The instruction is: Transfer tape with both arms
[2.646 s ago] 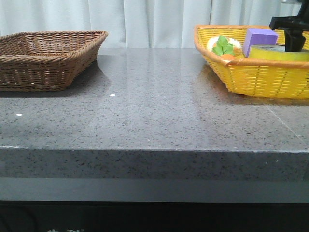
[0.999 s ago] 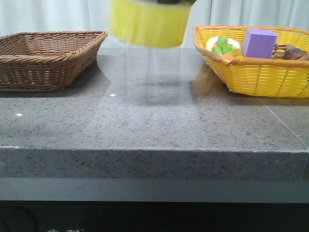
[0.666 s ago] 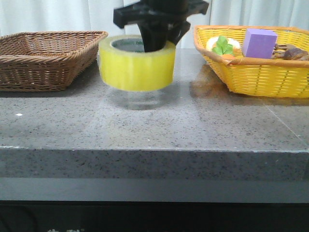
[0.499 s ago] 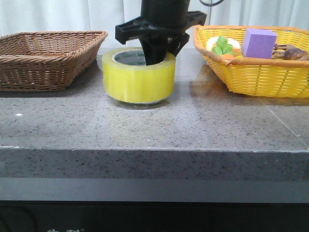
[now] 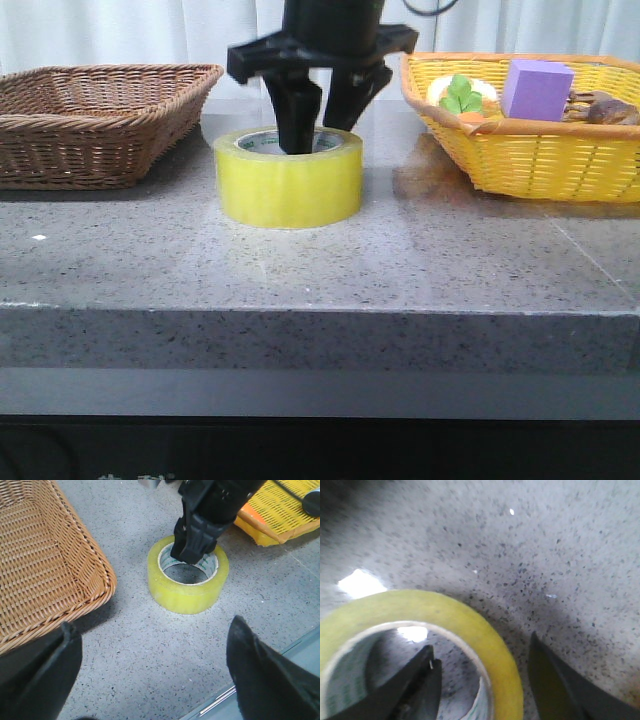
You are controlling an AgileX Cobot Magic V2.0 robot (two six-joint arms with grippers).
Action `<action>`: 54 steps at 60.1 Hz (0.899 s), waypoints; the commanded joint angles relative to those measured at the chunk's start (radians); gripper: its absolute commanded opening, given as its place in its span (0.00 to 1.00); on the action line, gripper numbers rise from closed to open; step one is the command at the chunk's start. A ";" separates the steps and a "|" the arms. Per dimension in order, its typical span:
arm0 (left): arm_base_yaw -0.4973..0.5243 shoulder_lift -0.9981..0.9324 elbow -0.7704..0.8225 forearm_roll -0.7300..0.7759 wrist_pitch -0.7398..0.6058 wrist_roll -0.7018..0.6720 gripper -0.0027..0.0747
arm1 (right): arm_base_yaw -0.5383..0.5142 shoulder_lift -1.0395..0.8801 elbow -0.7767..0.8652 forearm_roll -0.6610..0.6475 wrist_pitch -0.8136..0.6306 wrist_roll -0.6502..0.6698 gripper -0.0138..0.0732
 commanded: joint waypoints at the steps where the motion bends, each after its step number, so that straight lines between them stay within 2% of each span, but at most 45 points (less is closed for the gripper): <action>1: -0.008 -0.006 -0.034 -0.008 -0.067 -0.002 0.79 | -0.004 -0.131 -0.029 0.027 -0.035 -0.007 0.65; 12: -0.008 -0.006 -0.034 -0.008 -0.067 -0.002 0.79 | -0.011 -0.309 0.098 0.065 -0.145 -0.007 0.65; 30: -0.008 -0.006 -0.034 -0.008 -0.065 -0.002 0.79 | -0.066 -0.665 0.523 0.124 -0.400 -0.007 0.65; 54: -0.008 -0.006 -0.034 -0.008 -0.065 -0.002 0.79 | -0.066 -1.067 0.912 0.123 -0.539 -0.022 0.65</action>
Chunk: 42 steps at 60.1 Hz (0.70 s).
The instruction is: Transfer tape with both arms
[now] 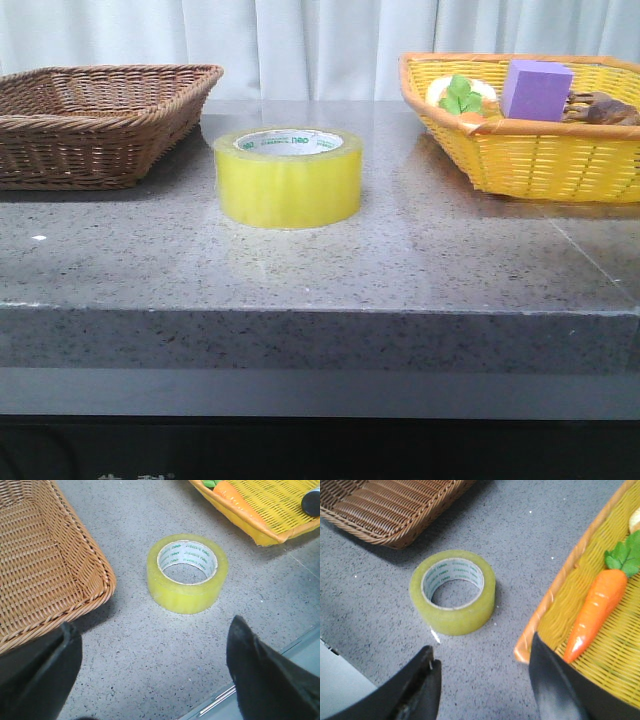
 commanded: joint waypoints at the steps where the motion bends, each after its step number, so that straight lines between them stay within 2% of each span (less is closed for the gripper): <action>1: -0.008 -0.006 -0.034 -0.008 -0.065 -0.002 0.79 | -0.006 -0.100 0.039 0.004 -0.108 -0.015 0.65; 12: -0.008 -0.006 -0.034 -0.008 -0.078 -0.002 0.79 | -0.006 -0.254 0.170 0.004 -0.137 -0.015 0.65; 21: -0.008 0.012 -0.060 -0.008 -0.080 0.011 0.79 | -0.006 -0.351 0.211 0.004 -0.119 -0.015 0.65; 29: -0.019 0.086 -0.160 -0.013 -0.023 0.080 0.79 | -0.006 -0.380 0.211 0.004 -0.086 -0.015 0.65; 42: -0.108 0.268 -0.349 -0.013 0.072 0.195 0.79 | -0.006 -0.380 0.211 0.004 -0.087 -0.015 0.65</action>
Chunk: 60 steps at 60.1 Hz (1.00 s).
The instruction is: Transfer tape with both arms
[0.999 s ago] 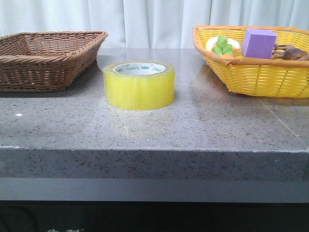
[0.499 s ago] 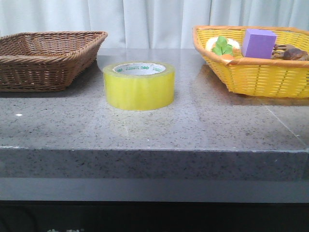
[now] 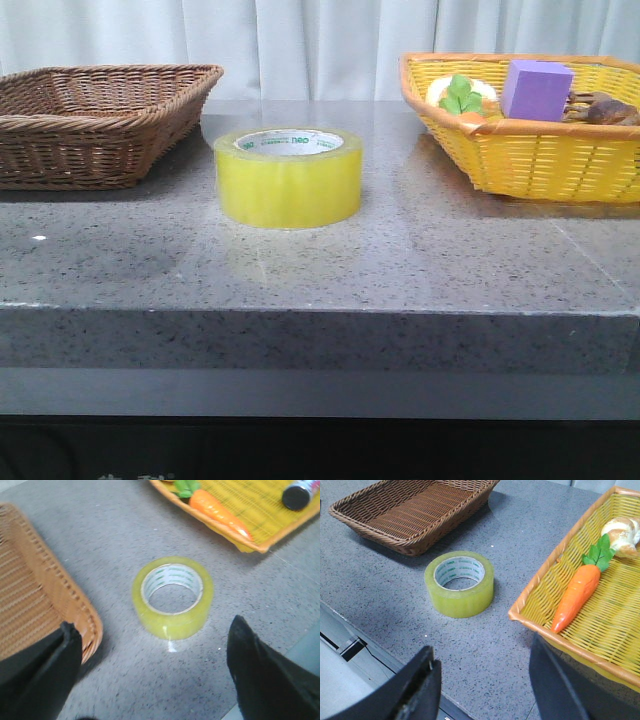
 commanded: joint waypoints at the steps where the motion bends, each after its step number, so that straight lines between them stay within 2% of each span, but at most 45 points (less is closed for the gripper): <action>1: -0.040 0.066 -0.100 -0.013 -0.021 0.046 0.79 | -0.006 -0.002 -0.024 0.002 -0.068 -0.010 0.65; 24: -0.108 0.456 -0.427 -0.023 0.239 0.063 0.79 | -0.006 -0.002 -0.024 0.002 -0.068 -0.010 0.65; 41: -0.108 0.645 -0.543 -0.059 0.289 0.063 0.79 | -0.006 -0.002 -0.024 0.002 -0.068 -0.010 0.65; 60: -0.108 0.751 -0.572 -0.061 0.278 0.063 0.79 | -0.006 -0.002 -0.024 0.002 -0.068 -0.010 0.65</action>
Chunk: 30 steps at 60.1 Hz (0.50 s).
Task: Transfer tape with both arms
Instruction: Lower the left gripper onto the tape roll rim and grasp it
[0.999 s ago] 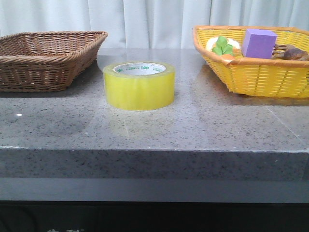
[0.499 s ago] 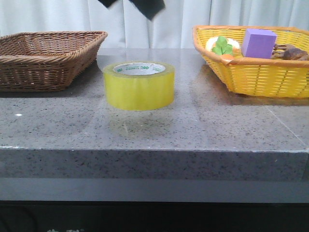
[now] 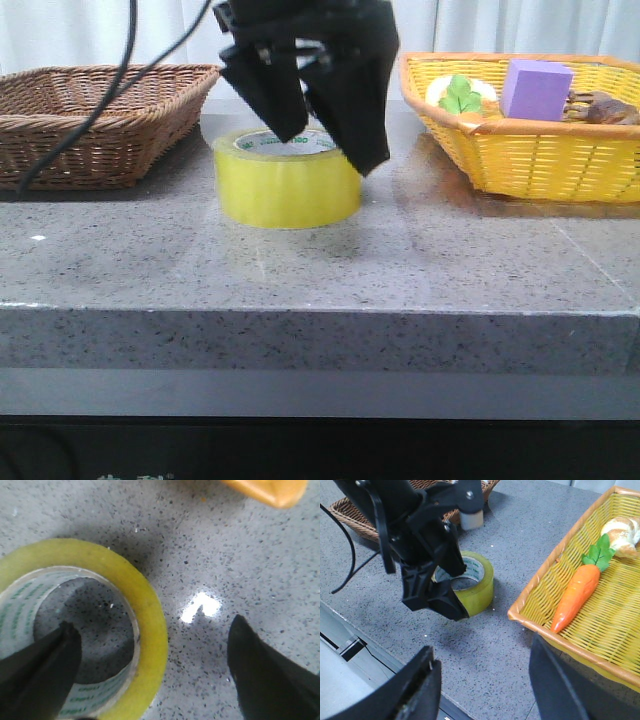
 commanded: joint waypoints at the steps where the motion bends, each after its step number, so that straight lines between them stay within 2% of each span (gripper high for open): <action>1: -0.006 -0.031 -0.036 -0.018 -0.040 0.000 0.79 | -0.006 -0.002 -0.024 0.002 -0.068 -0.010 0.65; 30: -0.006 0.019 -0.036 -0.016 -0.044 0.000 0.79 | -0.006 -0.002 -0.024 0.002 -0.068 -0.010 0.65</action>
